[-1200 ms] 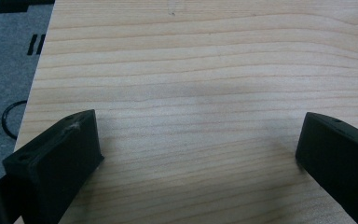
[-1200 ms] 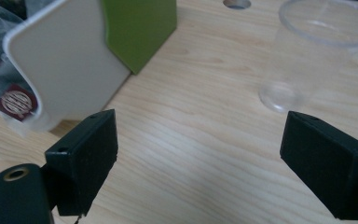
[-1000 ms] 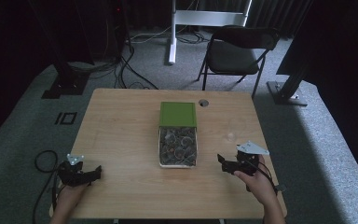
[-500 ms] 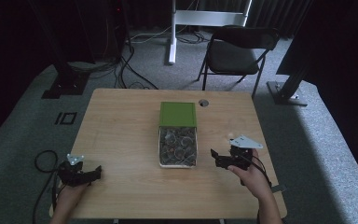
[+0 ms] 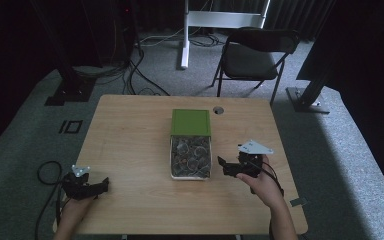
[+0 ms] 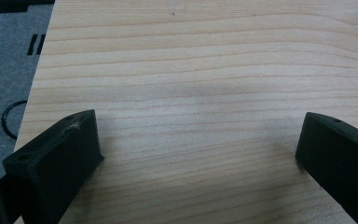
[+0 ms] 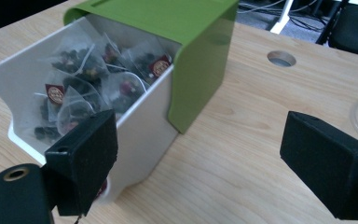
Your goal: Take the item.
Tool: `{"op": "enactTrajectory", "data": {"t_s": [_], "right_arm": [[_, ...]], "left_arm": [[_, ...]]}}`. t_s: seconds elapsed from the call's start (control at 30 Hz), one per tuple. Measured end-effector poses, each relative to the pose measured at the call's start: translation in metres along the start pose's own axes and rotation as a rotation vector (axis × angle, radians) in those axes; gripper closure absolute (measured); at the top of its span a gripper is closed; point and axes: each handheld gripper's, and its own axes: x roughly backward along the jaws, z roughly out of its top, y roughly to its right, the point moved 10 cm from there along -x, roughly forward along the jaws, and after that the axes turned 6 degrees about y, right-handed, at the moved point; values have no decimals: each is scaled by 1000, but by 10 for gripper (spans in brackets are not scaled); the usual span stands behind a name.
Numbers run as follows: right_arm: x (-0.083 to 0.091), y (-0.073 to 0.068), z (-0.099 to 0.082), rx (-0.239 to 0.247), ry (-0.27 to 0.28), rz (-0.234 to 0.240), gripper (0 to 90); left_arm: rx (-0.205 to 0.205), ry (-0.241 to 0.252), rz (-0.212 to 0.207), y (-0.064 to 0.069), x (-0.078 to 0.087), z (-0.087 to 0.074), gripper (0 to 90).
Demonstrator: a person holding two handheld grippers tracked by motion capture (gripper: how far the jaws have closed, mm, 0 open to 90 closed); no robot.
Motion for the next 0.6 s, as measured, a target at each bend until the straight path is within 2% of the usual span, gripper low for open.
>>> {"op": "enactTrajectory", "data": {"t_s": [0.6], "right_arm": [[-19, -33, 21, 34, 18, 73, 115]], "left_arm": [[0, 0, 0, 0, 0, 0, 3]]}}
